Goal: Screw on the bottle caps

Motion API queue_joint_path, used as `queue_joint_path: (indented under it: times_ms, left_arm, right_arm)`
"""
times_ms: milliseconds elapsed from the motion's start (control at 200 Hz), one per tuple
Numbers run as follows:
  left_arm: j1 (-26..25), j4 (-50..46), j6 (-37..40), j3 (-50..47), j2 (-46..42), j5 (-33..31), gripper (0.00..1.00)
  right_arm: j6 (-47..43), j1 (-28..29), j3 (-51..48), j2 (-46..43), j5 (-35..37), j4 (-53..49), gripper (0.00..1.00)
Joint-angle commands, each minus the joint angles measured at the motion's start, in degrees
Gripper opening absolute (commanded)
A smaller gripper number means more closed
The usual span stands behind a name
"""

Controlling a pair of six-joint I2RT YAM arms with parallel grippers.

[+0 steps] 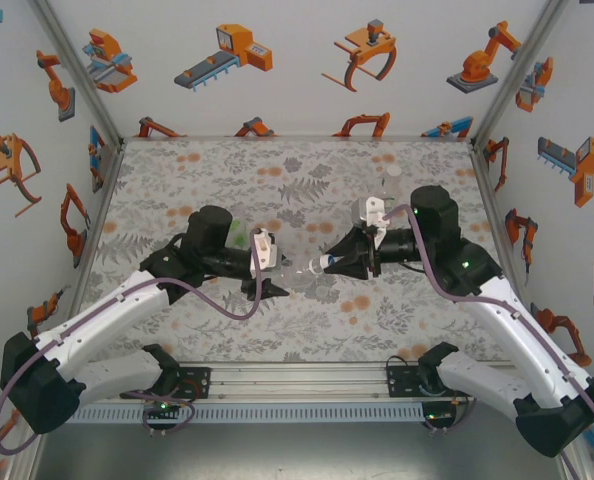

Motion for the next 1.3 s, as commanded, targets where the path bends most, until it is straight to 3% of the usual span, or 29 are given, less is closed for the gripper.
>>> queue_joint_path:
  times_ms: [0,1297]
  left_arm:
    - [-0.16,-0.05,0.77,0.78,0.16,2.36,0.0]
    - [0.2,0.52,-3.03,1.63,-0.05,2.67,0.0]
  right_arm:
    - [-2.57,-0.06,1.06,0.69,-3.11,0.18,0.0]
    - [-11.7,6.16,8.61,6.75,1.18,-15.01,0.0]
